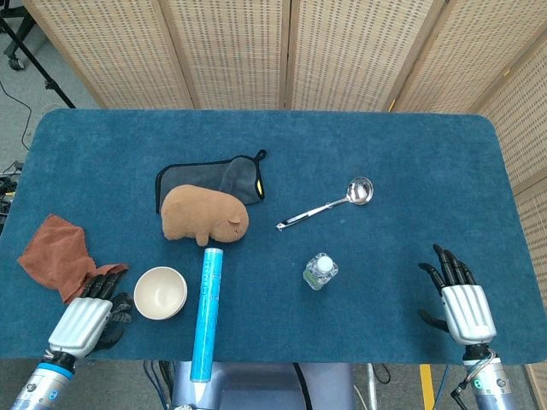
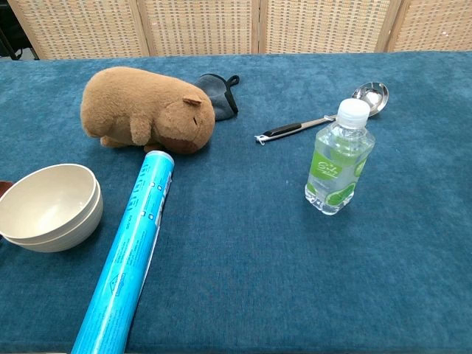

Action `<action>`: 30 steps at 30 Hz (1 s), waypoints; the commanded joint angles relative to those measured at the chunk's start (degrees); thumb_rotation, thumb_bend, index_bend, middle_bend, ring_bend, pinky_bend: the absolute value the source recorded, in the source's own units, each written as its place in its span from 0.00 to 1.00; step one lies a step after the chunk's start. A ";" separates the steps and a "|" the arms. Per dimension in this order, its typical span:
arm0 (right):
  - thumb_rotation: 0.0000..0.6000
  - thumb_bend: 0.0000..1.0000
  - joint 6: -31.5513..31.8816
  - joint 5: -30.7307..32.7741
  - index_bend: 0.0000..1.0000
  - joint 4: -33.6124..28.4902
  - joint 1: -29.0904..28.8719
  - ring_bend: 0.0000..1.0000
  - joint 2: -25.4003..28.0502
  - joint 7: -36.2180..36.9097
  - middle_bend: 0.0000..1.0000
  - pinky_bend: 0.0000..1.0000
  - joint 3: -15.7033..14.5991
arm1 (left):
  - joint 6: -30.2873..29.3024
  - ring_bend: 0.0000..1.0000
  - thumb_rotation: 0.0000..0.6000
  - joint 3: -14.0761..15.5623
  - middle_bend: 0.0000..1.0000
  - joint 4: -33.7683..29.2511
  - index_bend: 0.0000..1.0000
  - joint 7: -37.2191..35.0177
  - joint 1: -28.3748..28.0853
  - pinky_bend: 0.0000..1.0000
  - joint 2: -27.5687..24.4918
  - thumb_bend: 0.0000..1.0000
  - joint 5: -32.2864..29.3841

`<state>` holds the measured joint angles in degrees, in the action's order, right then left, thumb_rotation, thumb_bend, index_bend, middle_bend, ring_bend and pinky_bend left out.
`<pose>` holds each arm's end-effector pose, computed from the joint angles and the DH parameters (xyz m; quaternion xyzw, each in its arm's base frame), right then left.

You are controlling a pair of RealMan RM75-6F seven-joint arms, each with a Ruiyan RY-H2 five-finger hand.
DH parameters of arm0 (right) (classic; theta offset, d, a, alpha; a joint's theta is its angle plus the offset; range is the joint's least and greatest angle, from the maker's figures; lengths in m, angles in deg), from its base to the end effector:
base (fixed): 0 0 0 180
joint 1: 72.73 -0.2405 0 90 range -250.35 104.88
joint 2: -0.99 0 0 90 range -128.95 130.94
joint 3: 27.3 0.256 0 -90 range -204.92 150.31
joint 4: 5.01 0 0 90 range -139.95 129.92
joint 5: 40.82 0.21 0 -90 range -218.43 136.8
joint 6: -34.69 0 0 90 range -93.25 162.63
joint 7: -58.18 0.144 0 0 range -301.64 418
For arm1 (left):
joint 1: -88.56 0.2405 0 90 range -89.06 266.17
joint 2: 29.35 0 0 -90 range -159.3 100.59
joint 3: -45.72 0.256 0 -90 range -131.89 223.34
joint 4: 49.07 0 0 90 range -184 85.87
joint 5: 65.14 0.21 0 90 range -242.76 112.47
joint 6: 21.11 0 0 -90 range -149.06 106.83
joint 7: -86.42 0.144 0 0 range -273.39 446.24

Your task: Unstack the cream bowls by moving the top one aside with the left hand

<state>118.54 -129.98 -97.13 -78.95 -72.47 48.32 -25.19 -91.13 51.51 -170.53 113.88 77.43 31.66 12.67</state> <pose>-0.2839 -0.1832 0.1008 0.6280 -0.3717 0.3931 0.5594 -0.2217 0.1535 0.0938 -0.7035 -0.4687 -0.2688 0.4616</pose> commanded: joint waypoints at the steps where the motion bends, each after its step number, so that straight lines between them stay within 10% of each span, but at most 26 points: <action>1: 1.00 0.16 0.04 0.07 0.22 0.00 0.03 0.00 0.00 -0.03 0.00 0.15 0.02 | 0.14 0.00 1.00 -0.31 0.01 0.90 0.37 -0.34 -0.32 0.04 0.79 0.32 0.32; 30: 1.00 0.16 0.03 0.55 0.22 0.14 -0.02 0.00 -0.02 0.09 0.00 0.15 0.16 | -2.27 0.00 1.00 -1.01 0.02 9.03 0.38 2.41 -0.77 0.04 10.29 0.32 4.15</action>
<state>118.58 -129.43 -96.99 -78.97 -72.49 48.41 -25.03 -93.28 50.47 -161.63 116.16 76.60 41.80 16.68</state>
